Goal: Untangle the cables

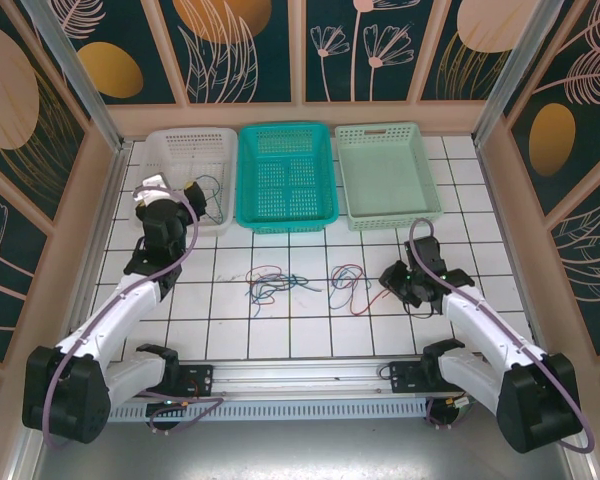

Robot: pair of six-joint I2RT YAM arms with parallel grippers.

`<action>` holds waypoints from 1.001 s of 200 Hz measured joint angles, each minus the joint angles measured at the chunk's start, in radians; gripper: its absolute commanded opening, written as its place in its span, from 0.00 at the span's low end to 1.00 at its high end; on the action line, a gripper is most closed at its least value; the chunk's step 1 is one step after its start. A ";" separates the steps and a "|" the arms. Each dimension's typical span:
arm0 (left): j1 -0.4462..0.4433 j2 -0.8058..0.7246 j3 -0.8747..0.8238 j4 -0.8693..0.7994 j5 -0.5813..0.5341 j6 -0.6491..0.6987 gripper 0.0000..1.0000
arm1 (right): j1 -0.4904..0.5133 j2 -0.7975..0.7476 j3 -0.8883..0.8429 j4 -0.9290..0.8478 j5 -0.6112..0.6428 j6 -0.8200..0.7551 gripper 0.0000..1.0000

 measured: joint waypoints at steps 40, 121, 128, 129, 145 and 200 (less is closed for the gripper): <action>0.000 -0.008 -0.023 -0.012 0.222 -0.048 0.90 | 0.000 0.018 -0.015 0.011 -0.005 -0.005 0.27; 0.000 0.109 0.069 -0.017 0.417 -0.051 0.76 | -0.015 0.013 -0.016 0.034 -0.006 -0.027 0.27; 0.000 0.128 0.077 -0.017 0.430 -0.051 0.71 | -0.018 0.012 -0.016 0.034 -0.006 -0.027 0.27; 0.000 0.130 0.078 -0.017 0.431 -0.052 0.70 | -0.018 0.012 -0.016 0.034 -0.006 -0.027 0.27; 0.000 0.161 0.084 -0.018 0.454 -0.061 0.57 | -0.025 0.012 -0.016 0.034 -0.005 -0.031 0.27; 0.000 0.180 0.096 -0.026 0.489 -0.037 0.00 | -0.046 0.005 -0.016 0.034 -0.006 -0.037 0.27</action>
